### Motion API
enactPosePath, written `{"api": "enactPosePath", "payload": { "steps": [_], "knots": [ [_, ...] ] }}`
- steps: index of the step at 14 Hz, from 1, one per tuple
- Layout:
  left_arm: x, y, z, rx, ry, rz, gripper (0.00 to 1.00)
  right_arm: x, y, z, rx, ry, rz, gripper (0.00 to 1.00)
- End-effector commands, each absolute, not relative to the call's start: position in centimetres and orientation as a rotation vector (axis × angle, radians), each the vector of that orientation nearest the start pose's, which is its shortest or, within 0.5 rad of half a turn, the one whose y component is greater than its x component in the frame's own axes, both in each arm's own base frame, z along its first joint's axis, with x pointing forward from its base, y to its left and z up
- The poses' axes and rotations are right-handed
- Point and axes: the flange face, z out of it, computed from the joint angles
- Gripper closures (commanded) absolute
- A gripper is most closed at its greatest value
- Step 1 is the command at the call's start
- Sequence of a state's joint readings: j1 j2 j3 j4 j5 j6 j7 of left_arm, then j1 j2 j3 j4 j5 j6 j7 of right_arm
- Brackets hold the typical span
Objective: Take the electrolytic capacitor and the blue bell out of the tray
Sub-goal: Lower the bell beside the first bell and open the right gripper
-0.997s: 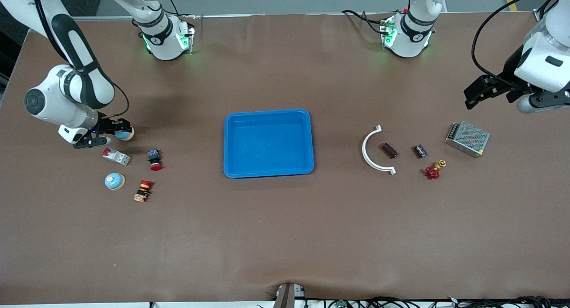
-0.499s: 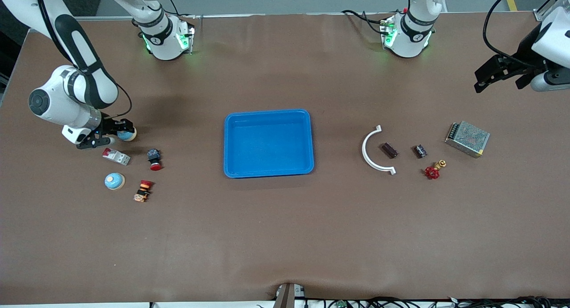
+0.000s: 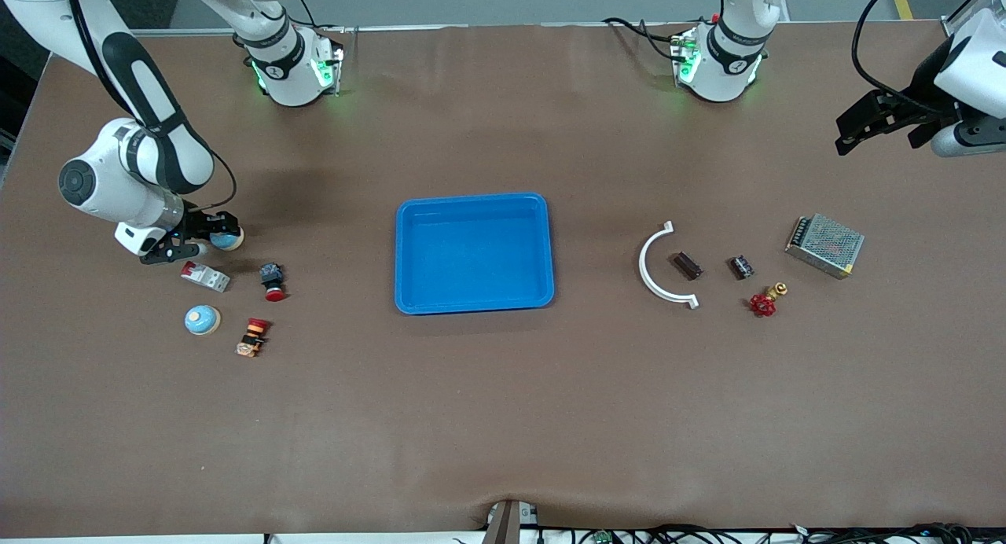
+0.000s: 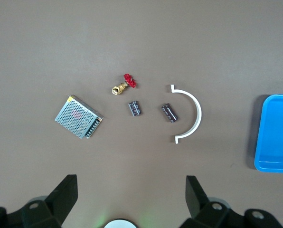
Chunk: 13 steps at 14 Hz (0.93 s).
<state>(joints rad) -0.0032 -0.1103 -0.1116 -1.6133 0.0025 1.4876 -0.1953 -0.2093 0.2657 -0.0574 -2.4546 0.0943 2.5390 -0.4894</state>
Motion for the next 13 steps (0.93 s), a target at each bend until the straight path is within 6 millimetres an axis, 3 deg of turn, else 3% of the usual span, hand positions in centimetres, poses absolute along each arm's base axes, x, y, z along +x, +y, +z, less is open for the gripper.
{"api": "enactPosePath", "payload": {
  "steps": [1, 2, 7, 13],
  "knots": [
    [49.7, -6.0, 66.2, -3.123, -0.098, 0.022, 0.00, 44.5, -12.2, 17.6, -3.032, -0.210, 0.228, 0.30],
    [49.7, -6.0, 66.1, -3.122, -0.098, 0.031, 0.00, 44.4, -12.2, 17.6, -3.032, -0.205, 0.228, 0.00],
    [49.5, -6.1, 66.1, -3.120, -0.095, 0.045, 0.00, 44.4, -12.1, 17.6, -3.026, -0.193, 0.231, 0.00],
    [49.6, -6.2, 66.0, -3.120, -0.093, 0.043, 0.00, 45.9, -10.7, 20.4, -2.964, -0.241, 0.352, 0.00]
  ]
}}
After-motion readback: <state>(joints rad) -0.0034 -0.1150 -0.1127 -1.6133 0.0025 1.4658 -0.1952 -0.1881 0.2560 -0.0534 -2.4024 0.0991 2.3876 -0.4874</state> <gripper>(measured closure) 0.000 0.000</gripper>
